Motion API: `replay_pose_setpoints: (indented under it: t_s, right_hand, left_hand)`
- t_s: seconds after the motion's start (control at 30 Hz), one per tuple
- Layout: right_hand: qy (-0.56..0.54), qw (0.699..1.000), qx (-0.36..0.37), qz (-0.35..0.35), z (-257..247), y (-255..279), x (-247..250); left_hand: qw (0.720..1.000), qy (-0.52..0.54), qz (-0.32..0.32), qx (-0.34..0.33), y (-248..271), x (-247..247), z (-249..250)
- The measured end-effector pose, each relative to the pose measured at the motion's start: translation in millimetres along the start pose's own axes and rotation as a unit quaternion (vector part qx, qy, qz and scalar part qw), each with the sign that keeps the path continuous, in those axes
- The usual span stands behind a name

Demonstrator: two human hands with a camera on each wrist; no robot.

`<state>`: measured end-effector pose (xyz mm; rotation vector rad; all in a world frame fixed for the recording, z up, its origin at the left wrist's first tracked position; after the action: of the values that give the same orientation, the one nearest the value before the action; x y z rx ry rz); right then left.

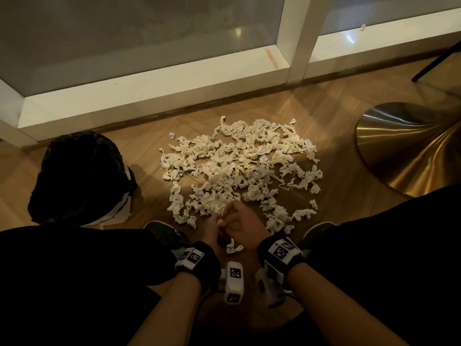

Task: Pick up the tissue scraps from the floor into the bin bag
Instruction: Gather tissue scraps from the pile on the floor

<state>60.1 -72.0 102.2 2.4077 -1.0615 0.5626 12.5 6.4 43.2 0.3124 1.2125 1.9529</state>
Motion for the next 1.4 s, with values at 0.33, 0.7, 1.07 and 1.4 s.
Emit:
replay_pose_setpoints:
  t_s: [0.33, 0.7, 1.07, 1.4]
  right_hand:
    - [0.063, 0.997, 0.052, 0.016, -13.7, 0.3, -0.9]
    - [0.035, 0.999, -0.036, -0.014, 0.2, -2.9, 5.8]
    - [0.111, 0.992, -0.054, 0.019, 9.2, -7.6, 6.4]
    - [0.191, 0.98, 0.064, 0.005, -7.8, -3.5, -5.7]
  left_hand:
    - [0.999, -0.019, 0.01, -0.033, 3.3, 1.4, 0.6]
    - [0.995, -0.095, -0.018, -0.005, -2.5, 5.2, 0.8]
    - [0.991, -0.123, -0.041, -0.03, -5.8, -3.8, 6.4]
    - [0.998, -0.003, -0.059, 0.023, -11.1, 6.3, 5.6]
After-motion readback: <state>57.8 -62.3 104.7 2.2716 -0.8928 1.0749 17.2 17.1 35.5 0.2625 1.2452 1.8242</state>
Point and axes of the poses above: each hand's wrist, its own y-axis away from the middle knuckle, its own x-axis out of the back of the hand, z = x × y, the point moved 6 cm from there along -y, towards the middle knuckle, and after that the axes turned 4 degrees about -x, right-handed, at the moved point
